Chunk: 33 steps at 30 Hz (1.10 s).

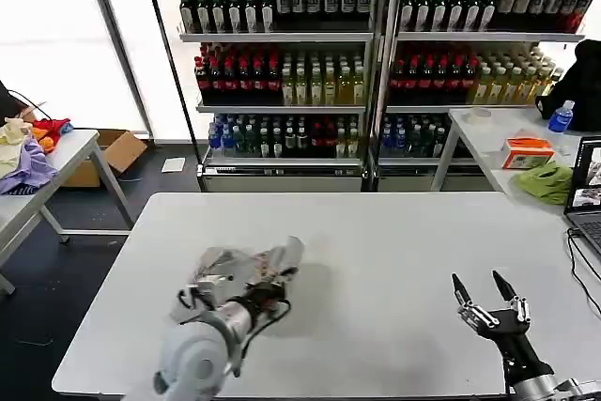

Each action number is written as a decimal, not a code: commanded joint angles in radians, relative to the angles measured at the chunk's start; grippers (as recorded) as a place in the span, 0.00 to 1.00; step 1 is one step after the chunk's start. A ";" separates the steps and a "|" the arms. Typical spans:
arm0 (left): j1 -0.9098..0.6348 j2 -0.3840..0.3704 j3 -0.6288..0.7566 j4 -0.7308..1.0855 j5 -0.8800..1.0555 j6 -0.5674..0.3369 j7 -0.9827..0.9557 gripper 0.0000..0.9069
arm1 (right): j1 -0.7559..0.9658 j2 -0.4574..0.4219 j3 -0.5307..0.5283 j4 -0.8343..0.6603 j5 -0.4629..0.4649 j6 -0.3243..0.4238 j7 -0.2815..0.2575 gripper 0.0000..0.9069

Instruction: Fold and organize the clothes.

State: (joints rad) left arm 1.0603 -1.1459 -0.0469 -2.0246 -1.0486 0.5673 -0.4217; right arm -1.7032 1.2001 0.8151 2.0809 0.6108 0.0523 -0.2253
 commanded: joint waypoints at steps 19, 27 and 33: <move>0.146 -0.022 -0.396 -0.066 0.394 -0.212 0.296 1.00 | 0.299 -0.024 -0.585 -0.074 -0.016 -0.328 0.292 1.00; 0.259 -0.039 -0.544 -0.150 0.355 -0.216 0.298 1.00 | 0.442 0.010 -0.708 -0.223 0.004 -0.331 0.329 1.00; 0.299 -0.090 -0.553 -0.174 0.353 -0.217 0.302 1.00 | 0.494 0.051 -0.773 -0.267 0.005 -0.338 0.348 0.73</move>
State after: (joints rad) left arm 1.2333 -1.2023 -0.4414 -2.1363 -0.7611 0.3749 -0.1690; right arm -1.3588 1.2122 0.2261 1.9337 0.6075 -0.2534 0.0560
